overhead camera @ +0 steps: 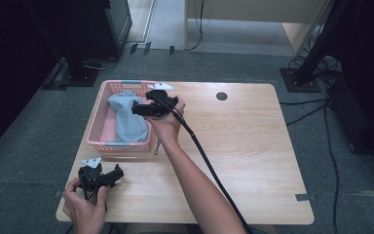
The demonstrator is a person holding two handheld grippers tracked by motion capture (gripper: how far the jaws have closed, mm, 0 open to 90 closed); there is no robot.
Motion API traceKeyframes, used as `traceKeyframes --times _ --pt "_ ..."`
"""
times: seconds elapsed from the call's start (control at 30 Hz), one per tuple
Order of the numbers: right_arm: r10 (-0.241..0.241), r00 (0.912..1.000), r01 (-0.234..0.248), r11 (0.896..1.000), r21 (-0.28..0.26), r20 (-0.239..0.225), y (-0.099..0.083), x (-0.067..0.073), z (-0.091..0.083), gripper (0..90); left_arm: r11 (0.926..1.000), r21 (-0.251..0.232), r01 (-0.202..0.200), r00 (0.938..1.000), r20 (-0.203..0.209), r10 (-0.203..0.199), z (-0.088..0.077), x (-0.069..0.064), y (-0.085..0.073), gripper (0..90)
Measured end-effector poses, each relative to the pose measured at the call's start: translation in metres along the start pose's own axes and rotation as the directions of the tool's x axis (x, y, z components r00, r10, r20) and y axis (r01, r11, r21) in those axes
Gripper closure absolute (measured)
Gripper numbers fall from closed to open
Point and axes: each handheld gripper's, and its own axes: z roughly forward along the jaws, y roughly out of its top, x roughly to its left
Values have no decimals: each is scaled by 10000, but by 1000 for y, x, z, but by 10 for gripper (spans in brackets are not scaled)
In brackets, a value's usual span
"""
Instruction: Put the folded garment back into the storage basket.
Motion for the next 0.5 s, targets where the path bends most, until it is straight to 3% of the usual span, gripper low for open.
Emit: traceKeyframes --times 0.5 --pt "181 9996 -182 9998 52 207 -7 -24 -18 0 10000 6 -2 10000 4 2 0 0 0 0"
